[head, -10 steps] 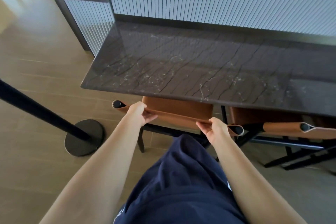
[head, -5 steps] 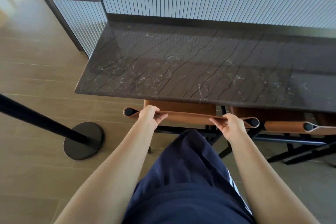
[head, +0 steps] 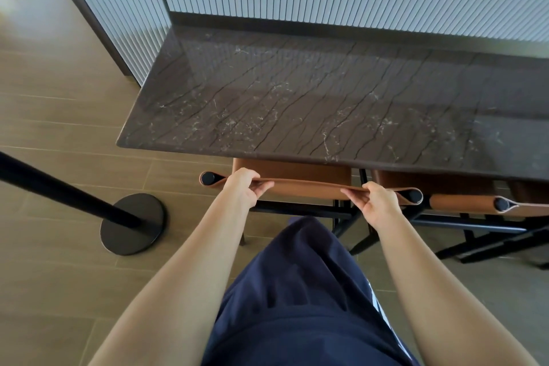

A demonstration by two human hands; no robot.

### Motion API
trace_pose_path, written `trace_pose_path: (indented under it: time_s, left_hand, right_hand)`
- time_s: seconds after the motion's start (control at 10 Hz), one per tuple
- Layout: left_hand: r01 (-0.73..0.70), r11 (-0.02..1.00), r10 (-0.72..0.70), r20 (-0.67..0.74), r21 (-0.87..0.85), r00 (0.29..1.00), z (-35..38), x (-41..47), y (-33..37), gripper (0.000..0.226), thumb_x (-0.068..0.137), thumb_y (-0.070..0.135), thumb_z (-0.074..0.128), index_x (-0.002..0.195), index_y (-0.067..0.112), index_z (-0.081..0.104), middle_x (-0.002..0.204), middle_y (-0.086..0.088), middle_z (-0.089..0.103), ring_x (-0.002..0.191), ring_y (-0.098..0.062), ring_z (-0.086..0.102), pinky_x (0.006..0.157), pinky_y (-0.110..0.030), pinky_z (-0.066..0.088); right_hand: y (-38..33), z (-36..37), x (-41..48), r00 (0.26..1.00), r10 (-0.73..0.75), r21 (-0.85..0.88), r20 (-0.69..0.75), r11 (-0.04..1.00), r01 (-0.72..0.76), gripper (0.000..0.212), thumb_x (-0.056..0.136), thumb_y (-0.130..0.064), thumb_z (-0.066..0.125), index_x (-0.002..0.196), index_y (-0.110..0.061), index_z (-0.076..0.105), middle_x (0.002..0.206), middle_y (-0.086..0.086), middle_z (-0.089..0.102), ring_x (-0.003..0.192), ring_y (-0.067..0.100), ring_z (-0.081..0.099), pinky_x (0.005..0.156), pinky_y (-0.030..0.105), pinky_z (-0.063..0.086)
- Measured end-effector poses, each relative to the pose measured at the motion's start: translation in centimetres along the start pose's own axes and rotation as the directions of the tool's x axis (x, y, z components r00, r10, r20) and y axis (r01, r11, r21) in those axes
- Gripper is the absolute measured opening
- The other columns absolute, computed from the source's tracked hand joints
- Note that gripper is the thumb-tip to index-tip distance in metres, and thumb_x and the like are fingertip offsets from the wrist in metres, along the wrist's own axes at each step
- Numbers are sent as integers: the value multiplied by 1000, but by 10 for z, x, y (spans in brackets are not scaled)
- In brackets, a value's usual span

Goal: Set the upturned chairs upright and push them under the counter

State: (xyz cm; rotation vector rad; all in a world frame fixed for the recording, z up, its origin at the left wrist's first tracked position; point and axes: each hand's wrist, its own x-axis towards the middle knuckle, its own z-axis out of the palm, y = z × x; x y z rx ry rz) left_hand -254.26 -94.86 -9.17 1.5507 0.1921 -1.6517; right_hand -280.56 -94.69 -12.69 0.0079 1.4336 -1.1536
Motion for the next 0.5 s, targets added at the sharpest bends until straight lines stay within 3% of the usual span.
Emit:
trace_pose_path:
  time_s: [0.2,0.3,0.4,0.5]
  left_hand:
    - [-12,1000,12,-24,23,1000,1,-4,-3,27,93,-6,51,120,-3,53,112,-23,63,96,-39,67,51,-36,59]
    - [-36,998,37,-11,42,999,-2,-13,-5,28,93,-2,55,121,-2,53,112,-23,63,94,-36,68,56,-36,60]
    - [-101,995,101,78,-2,992,-11,-23,-11,32,93,8,61,122,3,50,116,-24,59,95,-35,66,76,-42,60]
    - [-167,986,164,133,9,978,-17,-33,-24,33,95,13,59,125,5,48,119,-24,58,100,-33,65,74,-40,59]
  right_hand:
    - [-1,1,-4,1000,-1,-69,-15,998,0,31,98,3,45,129,1,44,101,28,66,75,35,73,57,43,60]
    - [-5,2,-14,1000,6,-195,8,981,-4,30,100,-8,50,129,-1,46,102,26,68,84,34,72,58,41,59]
    - [-7,-5,-25,998,44,-258,39,966,-32,30,98,-24,57,123,-11,46,108,22,68,97,33,68,75,43,58]
    - [-1,-17,-36,997,-81,-233,7,969,81,27,100,-24,54,121,-8,53,108,15,70,100,26,68,83,40,57]
